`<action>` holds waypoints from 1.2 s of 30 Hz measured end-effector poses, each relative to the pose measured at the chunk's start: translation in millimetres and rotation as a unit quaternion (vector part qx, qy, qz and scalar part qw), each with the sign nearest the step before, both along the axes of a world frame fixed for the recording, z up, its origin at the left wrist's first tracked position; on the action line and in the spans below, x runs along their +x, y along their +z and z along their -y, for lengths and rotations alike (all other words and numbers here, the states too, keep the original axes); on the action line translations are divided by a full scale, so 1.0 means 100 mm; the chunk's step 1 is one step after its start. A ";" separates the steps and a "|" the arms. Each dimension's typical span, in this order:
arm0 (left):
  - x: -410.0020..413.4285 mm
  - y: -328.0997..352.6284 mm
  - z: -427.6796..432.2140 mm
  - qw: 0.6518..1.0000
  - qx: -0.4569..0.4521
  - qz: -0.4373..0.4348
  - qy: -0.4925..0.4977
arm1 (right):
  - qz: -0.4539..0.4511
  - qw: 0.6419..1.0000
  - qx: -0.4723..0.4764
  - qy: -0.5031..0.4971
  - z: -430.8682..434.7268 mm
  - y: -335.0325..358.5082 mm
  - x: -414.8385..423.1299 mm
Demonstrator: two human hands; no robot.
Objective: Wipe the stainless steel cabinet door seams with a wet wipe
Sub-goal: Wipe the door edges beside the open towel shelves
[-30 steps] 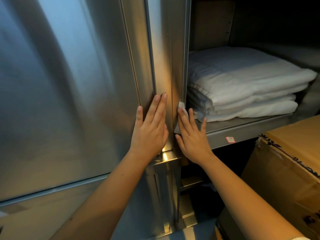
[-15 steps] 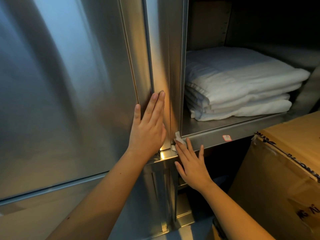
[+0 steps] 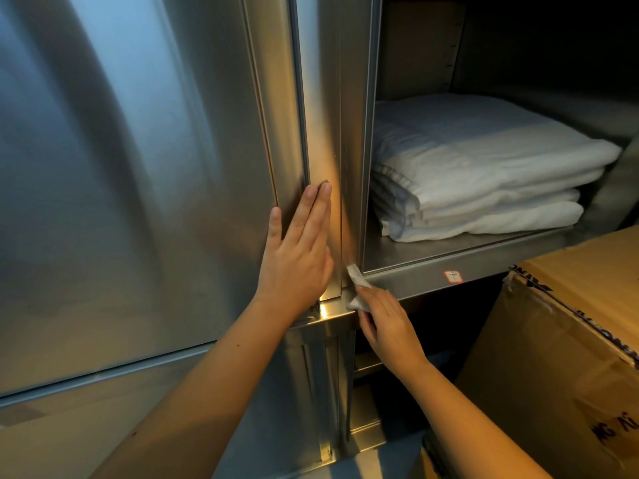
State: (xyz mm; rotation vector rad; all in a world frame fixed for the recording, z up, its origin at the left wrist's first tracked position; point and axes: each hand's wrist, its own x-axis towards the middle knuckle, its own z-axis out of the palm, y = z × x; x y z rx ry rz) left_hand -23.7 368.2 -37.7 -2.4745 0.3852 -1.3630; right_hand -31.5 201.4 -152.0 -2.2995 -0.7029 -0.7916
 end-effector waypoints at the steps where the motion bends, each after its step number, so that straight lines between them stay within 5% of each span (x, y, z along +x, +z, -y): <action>1: 0.00 0.01 0.00 1.000 -0.006 0.002 -0.012 | -0.002 1.000 0.005 0.005 0.01 0.05 0.00; 13: 0.06 0.72 0.01 0.979 -0.105 0.075 -0.156 | 0.215 0.968 0.114 0.057 -0.07 1.19 0.32; 36: 0.10 2.33 0.05 0.956 -0.133 0.170 -0.198 | 0.395 0.902 0.134 0.114 0.11 3.55 0.42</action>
